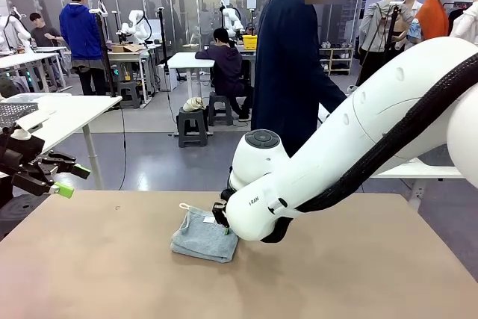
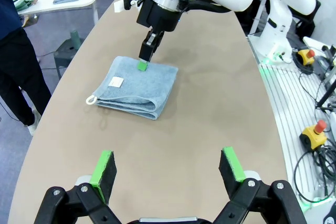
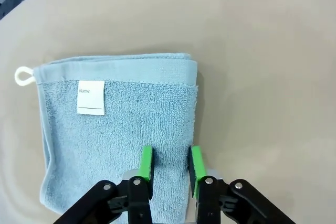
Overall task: Fold the towels and place them in the basket.
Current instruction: Place the folded Towel with hook on the right side of the table.
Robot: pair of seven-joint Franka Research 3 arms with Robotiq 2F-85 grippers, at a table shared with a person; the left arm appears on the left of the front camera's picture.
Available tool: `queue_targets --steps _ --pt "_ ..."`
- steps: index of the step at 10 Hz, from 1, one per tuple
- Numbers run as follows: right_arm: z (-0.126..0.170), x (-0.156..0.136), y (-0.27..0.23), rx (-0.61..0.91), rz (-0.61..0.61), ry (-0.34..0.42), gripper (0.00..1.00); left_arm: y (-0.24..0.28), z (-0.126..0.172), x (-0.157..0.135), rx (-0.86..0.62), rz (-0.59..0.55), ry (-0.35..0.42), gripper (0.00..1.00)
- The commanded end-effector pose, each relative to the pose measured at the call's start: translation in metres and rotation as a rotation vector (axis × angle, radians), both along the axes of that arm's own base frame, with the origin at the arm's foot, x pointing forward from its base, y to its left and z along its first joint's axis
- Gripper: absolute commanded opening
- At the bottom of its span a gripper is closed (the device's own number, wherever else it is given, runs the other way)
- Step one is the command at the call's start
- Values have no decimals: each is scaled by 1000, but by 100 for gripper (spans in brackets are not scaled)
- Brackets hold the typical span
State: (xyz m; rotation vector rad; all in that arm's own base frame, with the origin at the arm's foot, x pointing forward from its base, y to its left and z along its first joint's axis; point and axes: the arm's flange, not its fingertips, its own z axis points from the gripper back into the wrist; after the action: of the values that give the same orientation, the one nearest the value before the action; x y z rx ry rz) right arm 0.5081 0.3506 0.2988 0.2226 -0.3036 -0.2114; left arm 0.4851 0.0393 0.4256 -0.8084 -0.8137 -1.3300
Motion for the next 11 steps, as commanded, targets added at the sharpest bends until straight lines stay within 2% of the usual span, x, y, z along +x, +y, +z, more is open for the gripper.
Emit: queue_targets --steps 1,2,5,6,7,11 --pt "-6 -2 1 7 -13 -8 17 0 1 -1 6 1 -5 100" --pt "-5 -2 1 0 -12 -5 0 0 1 -1 6 1 -5 100" --pt "-6 -2 2 -19 10 6 0 0 1 -1 6 1 -5 100" --pt "-3 -1 3 -44 -25 -15 0 0 1 -1 6 1 -5 100" --pt "-3 -1 0 -9 3 6 0 0 1 -1 6 1 -5 100" --pt "-3 -1 0 -9 3 6 0 0 1 -1 6 1 -5 100"
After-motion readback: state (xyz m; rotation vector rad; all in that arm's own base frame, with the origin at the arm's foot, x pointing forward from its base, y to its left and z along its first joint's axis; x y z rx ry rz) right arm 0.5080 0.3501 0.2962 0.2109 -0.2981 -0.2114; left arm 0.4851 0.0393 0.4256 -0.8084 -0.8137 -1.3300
